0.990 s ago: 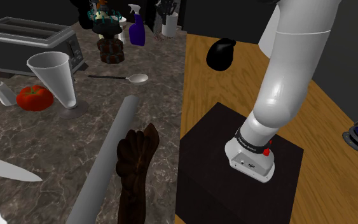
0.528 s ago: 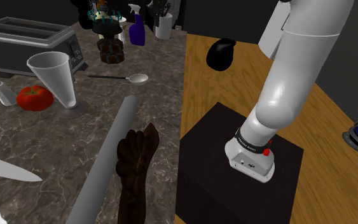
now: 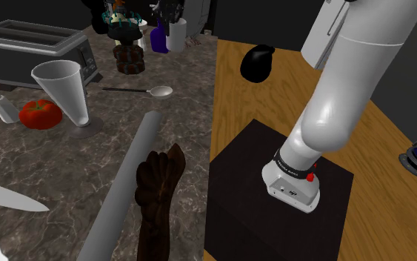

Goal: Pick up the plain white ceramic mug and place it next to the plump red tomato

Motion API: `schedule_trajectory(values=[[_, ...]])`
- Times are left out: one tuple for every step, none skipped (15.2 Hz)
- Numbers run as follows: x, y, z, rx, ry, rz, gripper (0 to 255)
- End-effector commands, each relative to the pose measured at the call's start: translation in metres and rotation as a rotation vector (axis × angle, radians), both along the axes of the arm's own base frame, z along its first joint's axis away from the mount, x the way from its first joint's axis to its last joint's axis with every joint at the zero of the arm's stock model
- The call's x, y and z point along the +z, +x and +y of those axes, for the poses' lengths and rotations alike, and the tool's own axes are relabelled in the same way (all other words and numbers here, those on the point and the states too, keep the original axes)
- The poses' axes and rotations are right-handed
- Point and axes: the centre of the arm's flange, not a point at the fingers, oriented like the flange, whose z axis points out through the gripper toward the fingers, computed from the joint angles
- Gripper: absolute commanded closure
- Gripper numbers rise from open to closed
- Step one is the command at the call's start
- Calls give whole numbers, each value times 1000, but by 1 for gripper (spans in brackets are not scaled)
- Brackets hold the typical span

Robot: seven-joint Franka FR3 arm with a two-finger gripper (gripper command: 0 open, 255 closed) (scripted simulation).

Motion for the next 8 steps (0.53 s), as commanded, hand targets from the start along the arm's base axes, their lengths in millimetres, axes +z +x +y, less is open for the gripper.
schedule_trajectory(values=[[-1,-7,26,-1,0,0,255],[0,-9,39,-1,0,0,255],[0,-11,52,-1,0,0,255],[0,-13,65,-1,0,0,255],[0,-16,78,-1,0,0,255],[0,-18,92,-1,0,0,255],[0,-20,105,-1,0,0,255],[0,-22,118,-1,0,0,255]])
